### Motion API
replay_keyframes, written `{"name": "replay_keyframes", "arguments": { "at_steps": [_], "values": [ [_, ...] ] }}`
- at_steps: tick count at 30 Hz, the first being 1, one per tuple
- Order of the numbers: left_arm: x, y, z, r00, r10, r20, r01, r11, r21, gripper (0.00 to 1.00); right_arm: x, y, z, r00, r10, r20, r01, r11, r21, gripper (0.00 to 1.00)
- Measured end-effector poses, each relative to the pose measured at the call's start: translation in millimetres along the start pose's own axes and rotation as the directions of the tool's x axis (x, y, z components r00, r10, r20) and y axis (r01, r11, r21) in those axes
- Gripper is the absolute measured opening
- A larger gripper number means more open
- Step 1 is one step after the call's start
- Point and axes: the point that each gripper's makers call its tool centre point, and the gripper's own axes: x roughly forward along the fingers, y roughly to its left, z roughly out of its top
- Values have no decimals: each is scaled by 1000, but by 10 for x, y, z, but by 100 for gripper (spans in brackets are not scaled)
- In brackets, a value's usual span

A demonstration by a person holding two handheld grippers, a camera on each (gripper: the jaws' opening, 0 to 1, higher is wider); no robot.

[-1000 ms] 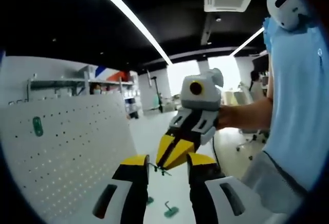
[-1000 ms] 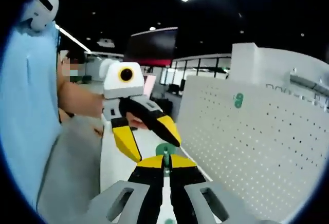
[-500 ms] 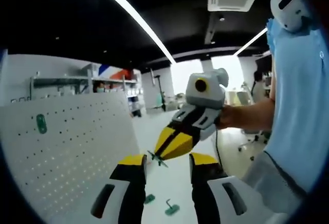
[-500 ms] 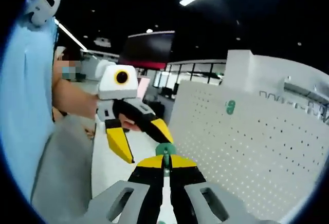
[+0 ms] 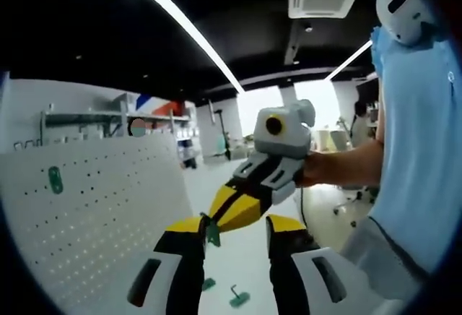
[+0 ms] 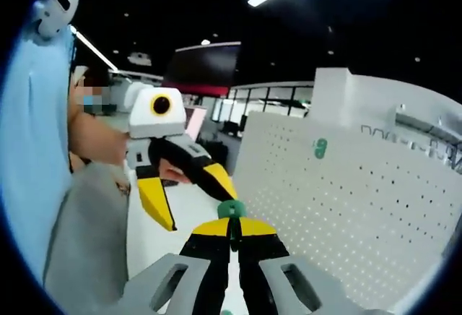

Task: Insert the hook assembly into the mounting plate slot until the hook locks in place.

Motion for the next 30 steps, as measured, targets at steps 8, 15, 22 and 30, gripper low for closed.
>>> {"name": "replay_keyframes", "arguments": {
  "at_steps": [8, 15, 22, 30],
  "values": [
    [-21, 32, -8, 1000, 10, -5, -10, 1000, -4, 37, -12, -16, 21, 1000, -17, 4, 17, 1000, -1, 1],
    [-57, 78, 10, 999, 34, 4, -34, 999, -12, 44, -29, -43, 17, 999, -40, -6, 40, 999, 6, 1],
    [-87, 118, 21, 997, 75, -5, -74, 997, 33, 52, -52, -60, 70, 998, -60, -13, 60, 998, 4, 1],
    [-224, 176, -90, 986, 147, -72, -140, 985, 99, 55, -64, -76, 109, 994, -107, -22, 108, 994, 29, 1]
  ]
}}
